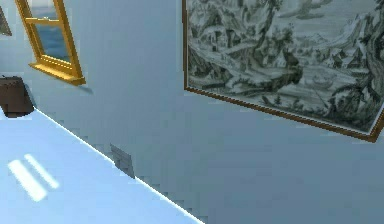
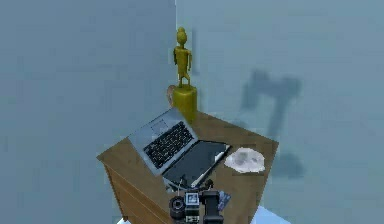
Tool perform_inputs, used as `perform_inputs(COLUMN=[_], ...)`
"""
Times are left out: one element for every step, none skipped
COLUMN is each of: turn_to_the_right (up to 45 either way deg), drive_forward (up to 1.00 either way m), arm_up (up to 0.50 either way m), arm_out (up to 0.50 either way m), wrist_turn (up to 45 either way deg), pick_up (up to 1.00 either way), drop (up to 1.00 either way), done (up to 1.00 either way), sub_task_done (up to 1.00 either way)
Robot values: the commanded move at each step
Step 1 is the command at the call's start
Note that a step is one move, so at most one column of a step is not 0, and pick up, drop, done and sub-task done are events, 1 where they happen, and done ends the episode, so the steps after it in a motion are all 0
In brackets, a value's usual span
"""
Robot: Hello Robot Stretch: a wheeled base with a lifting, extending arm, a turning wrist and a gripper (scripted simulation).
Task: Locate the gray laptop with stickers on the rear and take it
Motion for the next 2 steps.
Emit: perform_inputs(turn_to_the_right=[0.0, 0.0], drive_forward=[0.00, 0.00], arm_up=[0.10, 0.00], arm_out=[0.00, 0.00], wrist_turn=[0.0, 0.0], pick_up=[0.00, 0.00], drop=[0.00, 0.00], done=[0.00, 1.00], sub_task_done=[0.00, 0.00])
